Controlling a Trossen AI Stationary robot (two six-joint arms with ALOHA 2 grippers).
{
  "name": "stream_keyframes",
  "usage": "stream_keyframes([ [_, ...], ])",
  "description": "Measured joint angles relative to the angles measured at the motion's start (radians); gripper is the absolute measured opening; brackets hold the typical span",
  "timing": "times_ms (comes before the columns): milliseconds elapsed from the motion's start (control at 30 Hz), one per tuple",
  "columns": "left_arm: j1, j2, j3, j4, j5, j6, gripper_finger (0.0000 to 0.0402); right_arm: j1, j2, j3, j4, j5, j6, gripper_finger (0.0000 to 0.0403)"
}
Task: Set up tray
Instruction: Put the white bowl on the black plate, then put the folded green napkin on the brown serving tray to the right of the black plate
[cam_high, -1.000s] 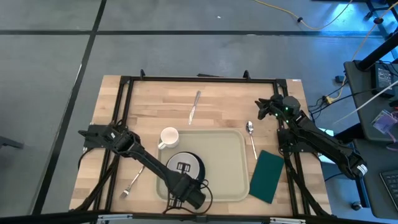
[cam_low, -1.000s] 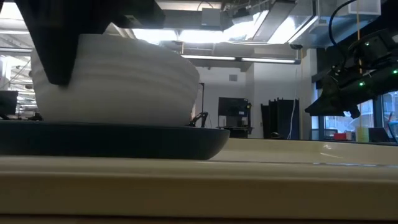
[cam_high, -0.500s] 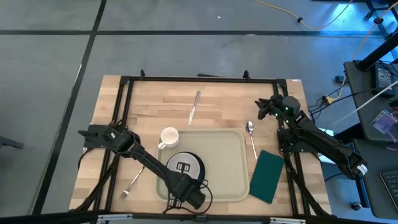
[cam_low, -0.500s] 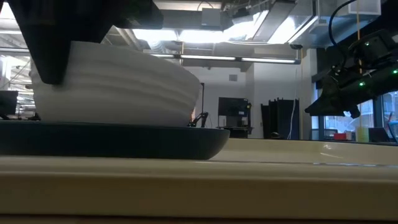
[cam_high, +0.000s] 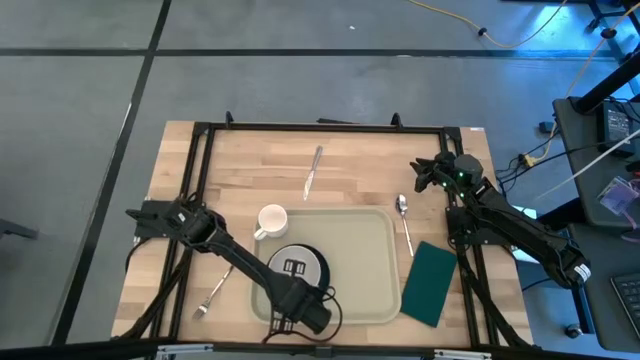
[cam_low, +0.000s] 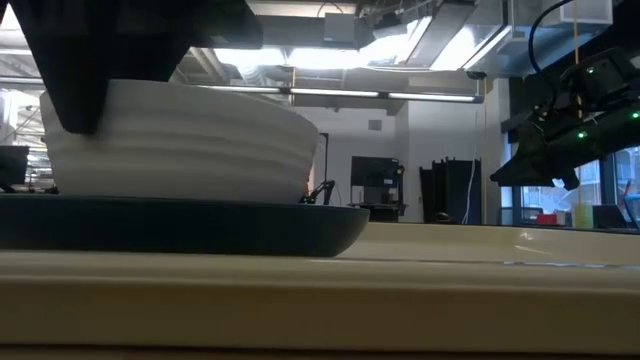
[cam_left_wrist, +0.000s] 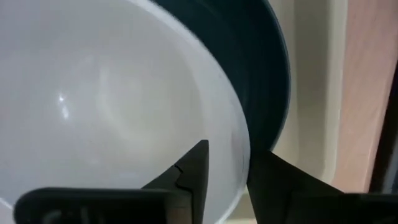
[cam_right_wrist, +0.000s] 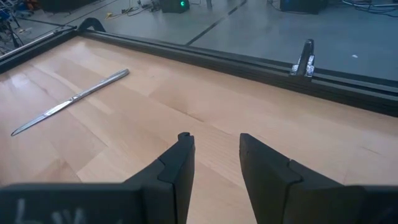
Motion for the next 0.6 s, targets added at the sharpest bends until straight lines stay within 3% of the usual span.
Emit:
stream_keyframes([
  [333,0.004,-0.114,0.001,-0.005,0.022,-0.057,0.0114,0.000,0.000,0.000,0.000,0.000,0.001,0.0129],
  [433,-0.007,-0.163,0.001,-0.006,-0.046,-0.048,0.0112,0.000,0.000,0.000,0.000,0.000,0.004,0.0129],
  [600,-0.044,-0.268,0.001,-0.073,-0.304,0.002,0.0102,0.000,0.000,0.000,0.000,0.000,0.027,0.0129],
])
